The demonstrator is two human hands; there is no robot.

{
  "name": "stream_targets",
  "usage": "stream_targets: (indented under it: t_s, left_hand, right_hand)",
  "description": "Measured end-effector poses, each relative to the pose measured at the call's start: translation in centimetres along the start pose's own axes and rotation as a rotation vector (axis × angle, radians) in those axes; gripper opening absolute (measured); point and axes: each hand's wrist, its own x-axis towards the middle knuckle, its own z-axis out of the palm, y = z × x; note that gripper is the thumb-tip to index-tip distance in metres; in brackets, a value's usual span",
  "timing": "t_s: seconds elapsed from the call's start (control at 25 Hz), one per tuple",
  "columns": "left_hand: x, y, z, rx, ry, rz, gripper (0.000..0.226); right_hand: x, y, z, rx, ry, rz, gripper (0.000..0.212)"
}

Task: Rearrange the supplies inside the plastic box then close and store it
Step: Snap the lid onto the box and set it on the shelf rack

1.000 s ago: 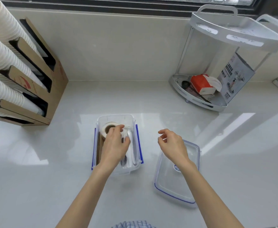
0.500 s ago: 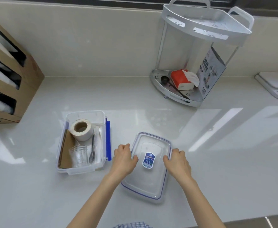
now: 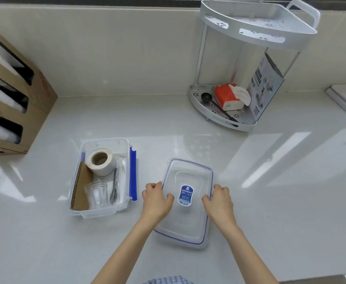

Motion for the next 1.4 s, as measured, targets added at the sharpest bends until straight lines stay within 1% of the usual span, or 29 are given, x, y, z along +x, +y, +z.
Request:
stream_targets:
  t_s: [0.16,0.32,0.4,0.52,0.76,0.92,1.08,1.2,1.4]
  left_hand:
    - [0.2,0.3,-1.3,-0.119,0.098,0.090,0.048]
    - [1.0,0.2,-4.6,-0.207,0.249,0.203,0.044]
    - [1.1,-0.5,-6.5,-0.230,0.308,0.226,0.043]
    - [1.3,-2.3,-9.2,-0.307,0.366,0.212,0.041]
    - [1.5,-6.9,-13.6,-0.302,0.462,0.120,0.041]
    - [2.2,-9.7,-15.4,-0.259,0.459,0.042,0.042]
    - [2.8,-11.2,-16.2,-0.266,0.414,0.016,0.042]
    - [3.1,-12.1,-16.4,-0.264,0.377,-0.001,0.041]
    - [3.4,-13.1,-16.2,-0.354,0.320,-0.009,0.041]
  right_hand:
    - [0.2,-1.3,-1.3,0.087,0.068,-0.038,0.031]
    - [0.2,-4.2,-2.4,0.185,0.106,-0.114,0.038]
    - [0.3,-6.3,-2.3,0.212,0.109,-0.158,0.043]
    - [0.1,-9.4,-1.4,0.247,0.099,-0.228,0.047]
    - [-0.8,-15.0,1.9,0.260,0.025,-0.335,0.048]
    - [-1.4,-17.2,4.6,0.268,-0.045,-0.333,0.050]
    - [-1.1,-18.0,6.5,0.274,-0.086,-0.295,0.046]
    - [-1.0,-18.5,7.4,0.283,-0.080,-0.294,0.043]
    - [-1.2,-18.4,8.3,0.371,-0.046,-0.241,0.042]
